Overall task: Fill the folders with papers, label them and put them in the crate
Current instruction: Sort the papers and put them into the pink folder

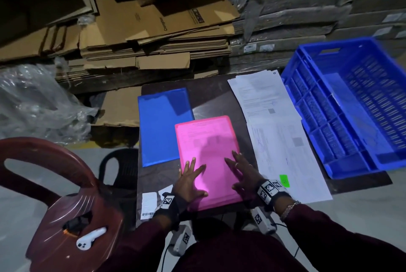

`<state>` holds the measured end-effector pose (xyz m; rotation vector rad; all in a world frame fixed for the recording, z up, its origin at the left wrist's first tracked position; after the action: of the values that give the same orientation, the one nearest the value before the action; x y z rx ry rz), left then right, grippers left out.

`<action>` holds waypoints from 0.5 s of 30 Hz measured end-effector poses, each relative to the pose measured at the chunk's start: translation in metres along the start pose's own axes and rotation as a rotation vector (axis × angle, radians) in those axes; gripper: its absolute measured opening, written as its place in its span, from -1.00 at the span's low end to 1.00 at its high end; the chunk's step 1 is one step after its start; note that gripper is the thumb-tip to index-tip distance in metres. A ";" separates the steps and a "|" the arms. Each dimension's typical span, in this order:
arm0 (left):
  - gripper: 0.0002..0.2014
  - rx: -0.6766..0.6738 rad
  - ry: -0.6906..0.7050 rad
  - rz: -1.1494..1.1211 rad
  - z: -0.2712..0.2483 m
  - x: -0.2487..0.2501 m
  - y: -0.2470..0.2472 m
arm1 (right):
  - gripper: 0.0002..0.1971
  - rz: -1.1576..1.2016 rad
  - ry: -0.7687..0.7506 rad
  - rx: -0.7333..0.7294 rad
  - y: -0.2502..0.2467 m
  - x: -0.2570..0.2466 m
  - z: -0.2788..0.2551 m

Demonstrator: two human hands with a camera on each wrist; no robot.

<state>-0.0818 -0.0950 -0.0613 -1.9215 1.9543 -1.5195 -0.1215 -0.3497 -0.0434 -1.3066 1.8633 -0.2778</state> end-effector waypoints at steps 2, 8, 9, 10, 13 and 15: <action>0.05 -0.001 0.006 -0.003 0.000 -0.001 0.000 | 0.12 -0.011 0.024 -0.040 -0.004 -0.007 0.000; 0.04 0.013 -0.071 0.183 0.002 0.013 -0.003 | 0.10 -0.070 0.022 -0.062 -0.011 -0.009 -0.003; 0.02 0.043 -0.070 0.211 0.002 0.015 -0.002 | 0.07 -0.025 0.012 -0.028 -0.011 -0.007 -0.004; -0.01 0.065 -0.075 0.217 0.003 0.017 -0.003 | 0.01 0.047 0.001 0.007 -0.012 -0.006 -0.007; -0.22 0.116 -0.115 0.214 0.003 0.035 -0.008 | -0.37 0.289 -0.035 0.172 -0.018 0.002 -0.018; -0.29 0.152 -0.107 0.136 0.008 0.051 -0.009 | -0.64 0.285 0.008 0.273 -0.027 0.015 -0.028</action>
<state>-0.0831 -0.1367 -0.0304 -1.7344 1.8268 -1.4517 -0.1250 -0.3815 -0.0168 -0.8468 1.9127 -0.3701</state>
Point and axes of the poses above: each hand's wrist, its own z-axis towards the middle knuckle, its own y-axis out of the palm, x = y × z, the point moved 1 cm from there along z, towards the middle knuckle, and after that the axes turned 15 degrees about -x, right-handed, at the moved point
